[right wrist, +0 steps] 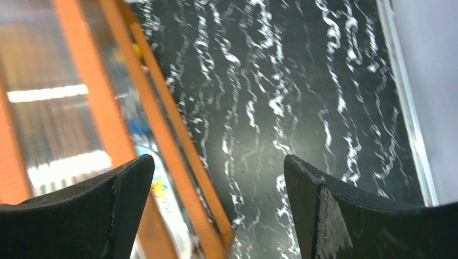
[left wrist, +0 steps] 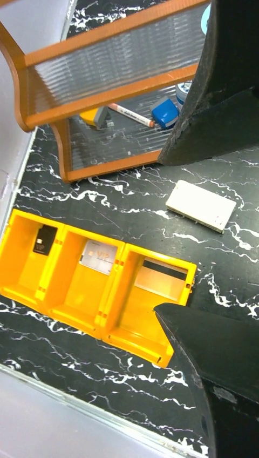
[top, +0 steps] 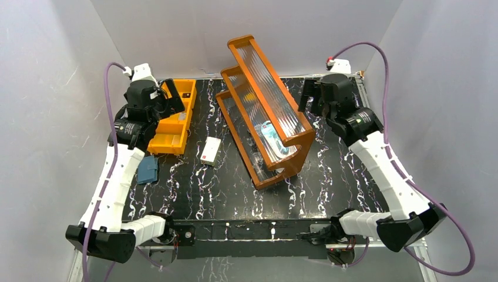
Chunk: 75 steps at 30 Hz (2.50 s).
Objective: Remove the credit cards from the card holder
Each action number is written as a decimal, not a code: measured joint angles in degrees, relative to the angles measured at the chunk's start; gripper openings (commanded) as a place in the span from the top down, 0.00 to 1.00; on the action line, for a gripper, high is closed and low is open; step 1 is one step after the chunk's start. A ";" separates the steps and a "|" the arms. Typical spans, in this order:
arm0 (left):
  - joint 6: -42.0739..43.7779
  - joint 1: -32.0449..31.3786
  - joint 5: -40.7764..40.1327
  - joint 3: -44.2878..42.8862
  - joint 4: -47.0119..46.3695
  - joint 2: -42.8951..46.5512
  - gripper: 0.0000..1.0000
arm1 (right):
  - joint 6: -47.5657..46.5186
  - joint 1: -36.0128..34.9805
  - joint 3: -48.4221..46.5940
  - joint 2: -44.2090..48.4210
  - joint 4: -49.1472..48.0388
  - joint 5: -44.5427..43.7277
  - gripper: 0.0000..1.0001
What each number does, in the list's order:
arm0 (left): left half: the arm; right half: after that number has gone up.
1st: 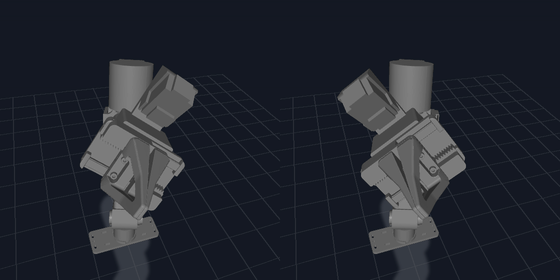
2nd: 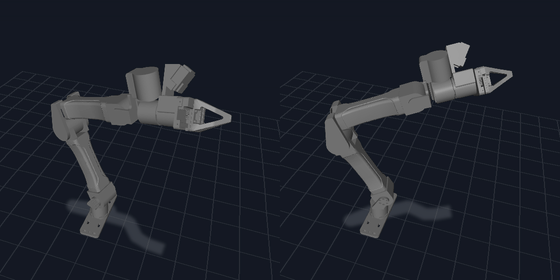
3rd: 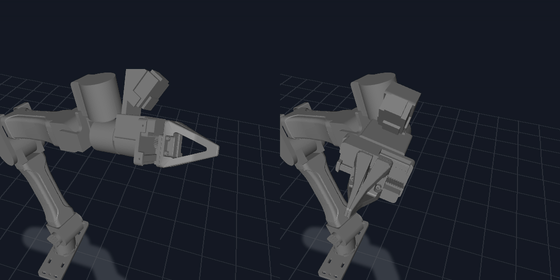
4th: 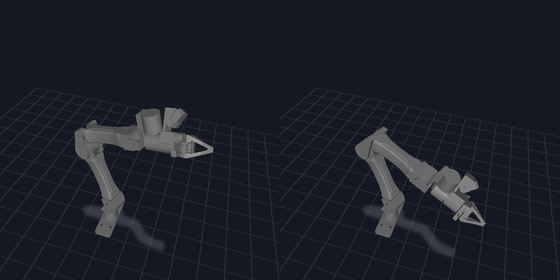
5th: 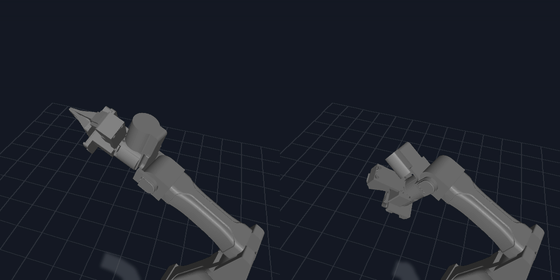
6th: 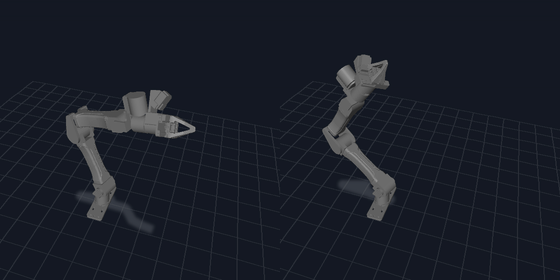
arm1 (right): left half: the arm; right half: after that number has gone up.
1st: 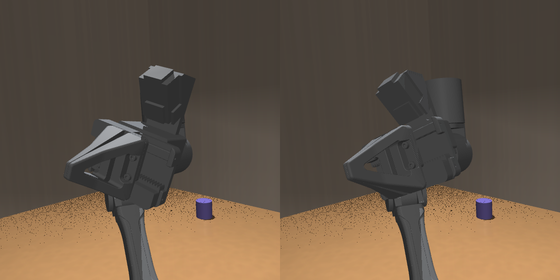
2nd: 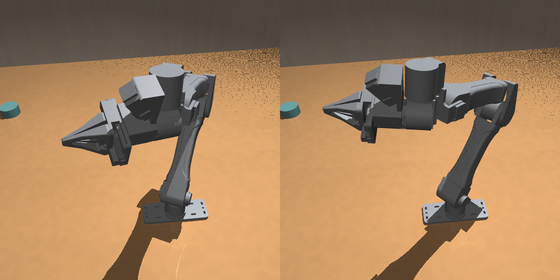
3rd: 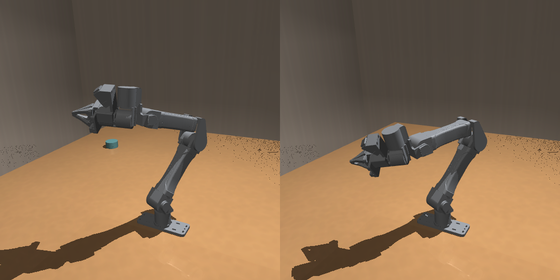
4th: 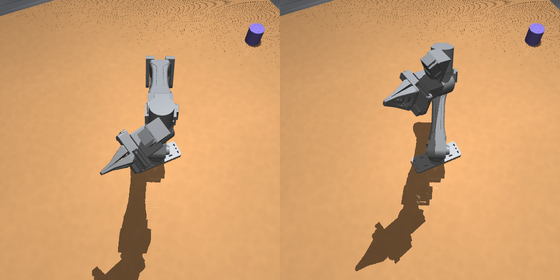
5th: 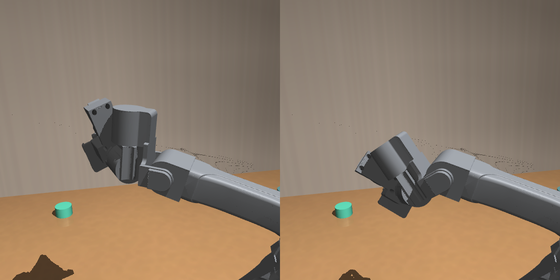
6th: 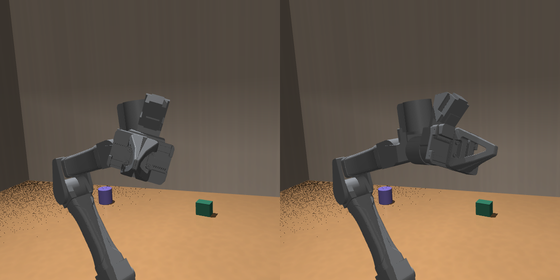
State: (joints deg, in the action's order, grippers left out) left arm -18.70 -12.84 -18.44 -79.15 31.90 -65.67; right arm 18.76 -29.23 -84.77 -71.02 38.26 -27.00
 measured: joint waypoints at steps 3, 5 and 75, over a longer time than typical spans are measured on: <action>-0.66 3.26 2.78 2.16 -0.28 0.04 0.02 | 1.03 3.98 3.26 2.29 1.05 0.33 0.02; -1.31 5.53 4.42 3.93 -0.42 0.22 0.02 | 2.05 6.91 5.62 4.24 1.73 0.31 0.02; -11.26 -40.70 44.33 0.17 -18.58 -39.71 0.22 | 38.88 22.16 43.15 36.87 15.45 1.42 0.02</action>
State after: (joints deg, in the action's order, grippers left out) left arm -29.95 -53.54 25.89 -78.98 13.32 -105.38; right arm 57.65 -7.07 -41.63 -34.15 53.71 -25.58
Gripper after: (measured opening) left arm 0.792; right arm 0.983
